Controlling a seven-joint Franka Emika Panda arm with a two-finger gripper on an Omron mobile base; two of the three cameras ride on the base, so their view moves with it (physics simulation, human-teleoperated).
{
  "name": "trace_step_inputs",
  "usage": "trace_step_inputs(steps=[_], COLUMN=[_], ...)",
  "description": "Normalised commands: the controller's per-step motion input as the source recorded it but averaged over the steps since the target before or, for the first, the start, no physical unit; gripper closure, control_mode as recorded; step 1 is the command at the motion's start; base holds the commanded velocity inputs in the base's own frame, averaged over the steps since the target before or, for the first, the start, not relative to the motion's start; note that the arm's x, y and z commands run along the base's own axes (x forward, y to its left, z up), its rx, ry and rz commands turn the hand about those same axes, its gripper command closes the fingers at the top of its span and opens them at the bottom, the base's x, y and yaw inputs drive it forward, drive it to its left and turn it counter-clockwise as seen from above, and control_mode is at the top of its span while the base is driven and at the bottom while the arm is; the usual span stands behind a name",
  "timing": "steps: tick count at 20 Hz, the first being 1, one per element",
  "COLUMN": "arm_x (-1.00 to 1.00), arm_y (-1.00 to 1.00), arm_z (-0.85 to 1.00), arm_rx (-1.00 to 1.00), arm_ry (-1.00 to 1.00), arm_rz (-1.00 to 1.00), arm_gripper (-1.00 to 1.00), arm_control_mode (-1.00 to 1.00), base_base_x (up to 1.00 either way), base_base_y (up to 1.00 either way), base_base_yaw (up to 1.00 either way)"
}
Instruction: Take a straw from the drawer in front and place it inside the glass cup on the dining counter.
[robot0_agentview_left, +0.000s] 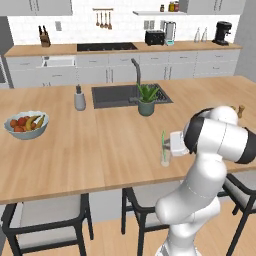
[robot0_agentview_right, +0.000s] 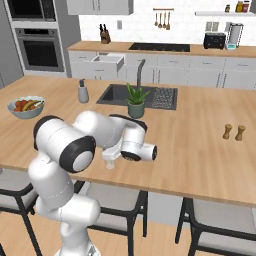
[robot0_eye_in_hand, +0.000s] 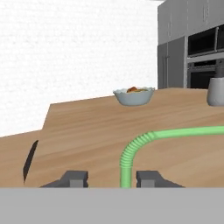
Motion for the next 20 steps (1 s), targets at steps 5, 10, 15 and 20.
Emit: trace_step_inputs(steps=[5,10,15,20], arm_x=[-0.03,-0.13,-0.19,-0.24], arm_y=[-0.03,-0.08,-0.04,-0.01], arm_z=[-0.01,0.07,0.25,0.21], arm_rx=[0.0,0.0,0.0,0.0], arm_ry=[-0.01,-0.01,-0.02,-0.03], arm_rz=[0.0,0.0,0.0,-0.01], arm_gripper=[-1.0,-1.0,-1.0,-1.0], arm_control_mode=[-1.0,-1.0,-1.0,-1.0], base_base_x=[0.0,0.0,0.0,0.0], base_base_y=[0.0,0.0,0.0,0.0], base_base_yaw=[0.0,0.0,0.0,0.0])
